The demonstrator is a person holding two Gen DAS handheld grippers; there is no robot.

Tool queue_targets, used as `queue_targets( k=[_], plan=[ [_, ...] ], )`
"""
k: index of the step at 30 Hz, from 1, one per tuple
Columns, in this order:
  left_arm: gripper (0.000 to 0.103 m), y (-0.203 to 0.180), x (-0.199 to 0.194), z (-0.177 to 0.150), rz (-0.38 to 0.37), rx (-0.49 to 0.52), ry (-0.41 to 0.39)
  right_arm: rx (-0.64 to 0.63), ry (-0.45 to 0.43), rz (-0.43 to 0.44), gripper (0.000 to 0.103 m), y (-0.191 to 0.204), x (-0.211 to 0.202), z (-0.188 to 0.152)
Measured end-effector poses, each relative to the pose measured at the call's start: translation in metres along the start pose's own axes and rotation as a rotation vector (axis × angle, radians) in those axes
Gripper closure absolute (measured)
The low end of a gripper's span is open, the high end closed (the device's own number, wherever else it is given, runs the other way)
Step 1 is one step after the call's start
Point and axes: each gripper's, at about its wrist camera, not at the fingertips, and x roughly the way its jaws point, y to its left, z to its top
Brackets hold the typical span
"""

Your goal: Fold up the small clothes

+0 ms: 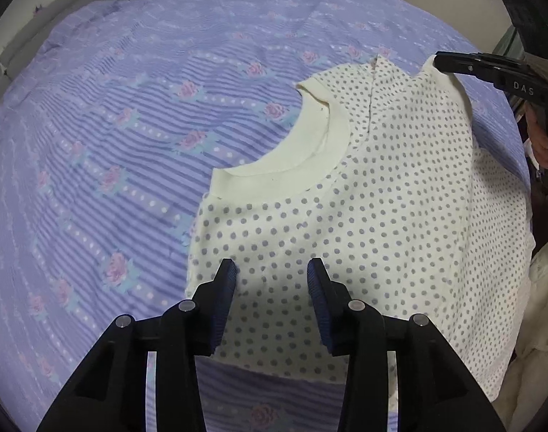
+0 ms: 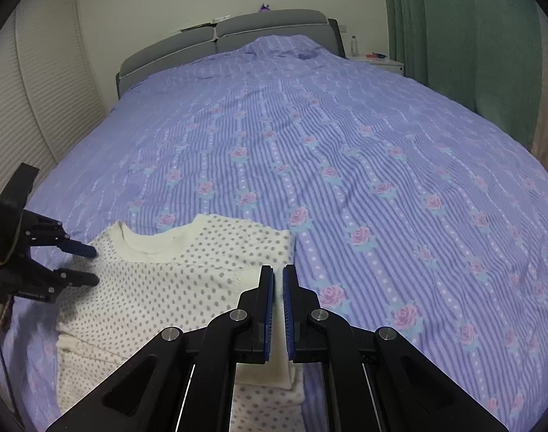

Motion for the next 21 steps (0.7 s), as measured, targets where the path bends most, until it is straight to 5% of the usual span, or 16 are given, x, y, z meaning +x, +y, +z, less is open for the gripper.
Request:
queue_targets(
  k=[3,10,21],
  plan=[
    [0.064,0.008,0.007,0.004,-0.049,-0.021,0.021,-0.001,0.011,-0.006,0.097,-0.001,0.007,-0.001],
    [0.096,0.018,-0.003,-0.001,-0.059,-0.012,0.066,0.000,0.011,-0.005,0.097,0.001,0.014,0.002],
    [0.097,0.020,-0.035,-0.027,0.029,-0.051,0.043,-0.034,-0.031,0.010,0.097,0.015,0.011,0.013]
  ],
)
